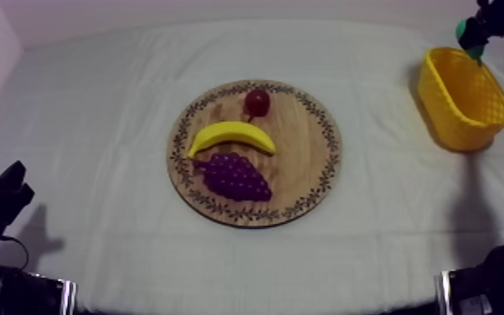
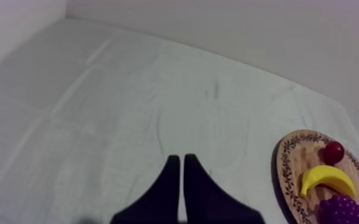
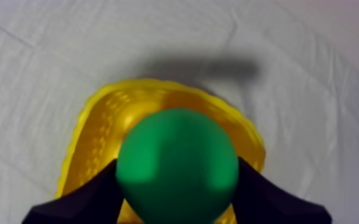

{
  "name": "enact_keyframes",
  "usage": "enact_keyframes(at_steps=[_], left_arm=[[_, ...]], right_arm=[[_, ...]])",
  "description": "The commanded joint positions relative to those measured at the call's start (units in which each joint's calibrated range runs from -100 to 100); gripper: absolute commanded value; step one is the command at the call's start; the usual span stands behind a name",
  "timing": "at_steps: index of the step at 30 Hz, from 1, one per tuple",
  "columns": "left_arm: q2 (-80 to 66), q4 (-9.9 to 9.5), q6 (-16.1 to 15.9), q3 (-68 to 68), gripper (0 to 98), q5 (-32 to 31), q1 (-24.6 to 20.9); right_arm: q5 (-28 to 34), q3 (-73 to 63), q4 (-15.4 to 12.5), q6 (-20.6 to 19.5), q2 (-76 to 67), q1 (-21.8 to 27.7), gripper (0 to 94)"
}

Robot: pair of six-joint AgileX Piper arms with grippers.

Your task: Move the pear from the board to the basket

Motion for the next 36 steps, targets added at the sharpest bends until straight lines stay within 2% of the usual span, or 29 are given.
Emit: enact_keyframes(at_steps=[1,3,6,9,13,20,26,29,32,36], left_arm=[[0.0,-0.01,0.0,-0.1,0.1,0.0,0.0],[0.0,-0.01,0.0,-0.1,0.1,0.0,0.0],[0.0,-0.01,0.0,-0.1,0.1,0.0,0.0],[0.0,-0.01,0.0,-0.1,0.1,0.0,0.0],[0.0,-0.01,0.0,-0.1,0.1,0.0,0.0],[0.0,-0.01,0.0,-0.1,0.1,0.0,0.0],[0.0,-0.01,0.0,-0.1,0.1,0.0,0.0],[0.0,-0.01,0.0,-0.1,0.1,0.0,0.0],[0.0,-0.01,0.0,-0.1,0.1,0.0,0.0],[0.0,-0.01,0.0,-0.1,0.1,0.0,0.0]], right_arm=[[-0.4,0.9,0.1,0.0,-0.3,0.1,62.9],[-1.1,1.9,0.2,0.1,-1.0,0.2,68.9],[-2.2,3.5,-0.2,0.2,-2.8,0.2,73.1],[-3.1,5.2,-1.0,0.1,-5.6,0.0,72.9],[-5.1,9.0,-2.9,0.5,-11.4,-0.2,68.2],[-12.9,21.5,-5.1,-1.0,-25.7,-2.5,50.5],[-26.3,39.6,-8.4,-1.1,-39.5,-5.9,22.7],[-31.0,47.9,-8.9,-1.4,-46.2,-8.1,10.2],[-33.3,54.5,-9.3,-1.9,-52.5,-9.7,3.8],[-35.5,61.3,-10.0,-2.8,-60.0,-11.1,1.2]])
